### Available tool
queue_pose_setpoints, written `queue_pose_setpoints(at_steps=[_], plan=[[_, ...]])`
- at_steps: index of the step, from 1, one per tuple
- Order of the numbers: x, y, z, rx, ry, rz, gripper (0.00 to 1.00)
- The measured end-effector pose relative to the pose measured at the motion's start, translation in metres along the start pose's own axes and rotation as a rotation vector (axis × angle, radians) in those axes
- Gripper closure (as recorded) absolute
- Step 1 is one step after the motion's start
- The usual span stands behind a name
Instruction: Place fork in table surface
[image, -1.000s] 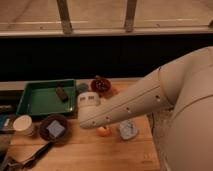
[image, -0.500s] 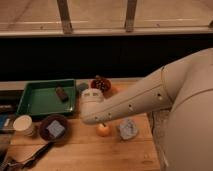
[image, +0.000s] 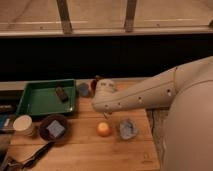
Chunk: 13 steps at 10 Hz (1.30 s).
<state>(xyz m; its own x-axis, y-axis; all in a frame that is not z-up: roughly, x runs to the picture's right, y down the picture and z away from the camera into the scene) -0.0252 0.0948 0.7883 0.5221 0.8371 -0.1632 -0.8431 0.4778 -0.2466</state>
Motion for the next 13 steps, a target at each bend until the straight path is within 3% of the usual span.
queue_pose_setpoints(at_steps=[3,6,11,13], plan=[[0.001,-0.019,0.032,-0.071,-0.002,0.052,1.0],[-0.001,-0.021,0.05,-0.128,0.01,0.07,1.0],[0.001,-0.021,0.052,-0.133,0.021,0.062,1.0],[0.002,-0.002,0.066,-0.154,0.051,0.028,1.0]])
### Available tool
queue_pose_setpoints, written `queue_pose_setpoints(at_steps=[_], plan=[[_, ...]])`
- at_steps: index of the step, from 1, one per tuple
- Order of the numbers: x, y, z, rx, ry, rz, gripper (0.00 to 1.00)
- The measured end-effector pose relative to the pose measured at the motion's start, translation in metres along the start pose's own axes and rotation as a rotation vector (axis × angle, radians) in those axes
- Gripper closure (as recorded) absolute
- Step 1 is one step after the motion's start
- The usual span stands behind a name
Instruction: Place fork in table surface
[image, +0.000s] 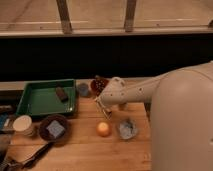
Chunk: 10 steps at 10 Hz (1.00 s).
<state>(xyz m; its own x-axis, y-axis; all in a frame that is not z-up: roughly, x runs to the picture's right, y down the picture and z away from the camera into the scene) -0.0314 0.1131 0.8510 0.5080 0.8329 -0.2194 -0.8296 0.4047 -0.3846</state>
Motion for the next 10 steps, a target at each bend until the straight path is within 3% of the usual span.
queue_pose_setpoints(at_steps=[6,10], plan=[[0.01,0.008,0.039,-0.075,0.075,-0.016,1.0],[0.006,0.031,0.058,-0.133,0.114,-0.056,1.0]])
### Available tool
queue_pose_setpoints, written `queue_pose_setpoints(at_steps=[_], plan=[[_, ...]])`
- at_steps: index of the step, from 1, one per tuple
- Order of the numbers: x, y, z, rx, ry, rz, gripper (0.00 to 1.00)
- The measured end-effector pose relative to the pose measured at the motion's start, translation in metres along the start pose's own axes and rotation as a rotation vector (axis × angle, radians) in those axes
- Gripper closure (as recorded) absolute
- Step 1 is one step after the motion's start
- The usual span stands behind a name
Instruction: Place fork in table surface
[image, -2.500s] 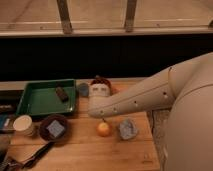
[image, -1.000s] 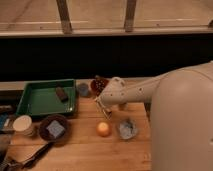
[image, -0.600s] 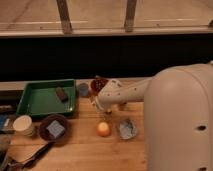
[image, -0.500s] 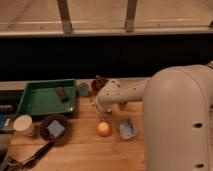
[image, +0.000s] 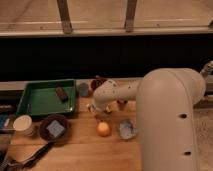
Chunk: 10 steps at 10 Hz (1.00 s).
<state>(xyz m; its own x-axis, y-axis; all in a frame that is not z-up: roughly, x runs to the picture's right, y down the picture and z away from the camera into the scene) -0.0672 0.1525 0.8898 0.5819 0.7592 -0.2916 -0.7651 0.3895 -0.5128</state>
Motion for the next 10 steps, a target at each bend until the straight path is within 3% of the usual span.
queue_pose_setpoints(at_steps=[7,10], plan=[[-0.004,0.022,0.007,-0.03,0.026,-0.037,1.0],[-0.003,0.023,0.004,-0.03,0.028,-0.038,0.91]])
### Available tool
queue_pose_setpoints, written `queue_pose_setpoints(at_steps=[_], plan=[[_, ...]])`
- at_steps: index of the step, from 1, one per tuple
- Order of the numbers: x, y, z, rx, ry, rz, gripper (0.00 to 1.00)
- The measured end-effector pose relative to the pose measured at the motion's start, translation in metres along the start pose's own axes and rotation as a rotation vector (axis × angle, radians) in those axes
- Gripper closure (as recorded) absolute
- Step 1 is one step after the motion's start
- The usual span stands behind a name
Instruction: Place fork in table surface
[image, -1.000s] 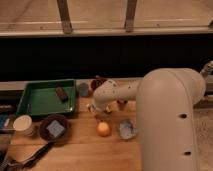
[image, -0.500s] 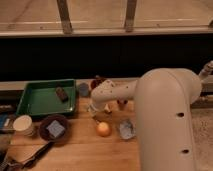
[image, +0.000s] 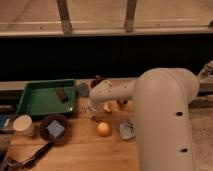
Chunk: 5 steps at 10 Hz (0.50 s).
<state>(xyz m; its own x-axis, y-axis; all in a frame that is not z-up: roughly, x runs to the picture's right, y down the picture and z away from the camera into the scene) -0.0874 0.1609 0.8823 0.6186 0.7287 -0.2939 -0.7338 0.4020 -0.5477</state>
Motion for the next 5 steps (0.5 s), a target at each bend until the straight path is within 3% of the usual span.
queue_pose_setpoints(at_steps=[2,5], plan=[[-0.001,0.006,-0.001,0.019,0.007,-0.031,0.72],[-0.02,0.052,-0.015,0.068,0.004,-0.129,0.44]])
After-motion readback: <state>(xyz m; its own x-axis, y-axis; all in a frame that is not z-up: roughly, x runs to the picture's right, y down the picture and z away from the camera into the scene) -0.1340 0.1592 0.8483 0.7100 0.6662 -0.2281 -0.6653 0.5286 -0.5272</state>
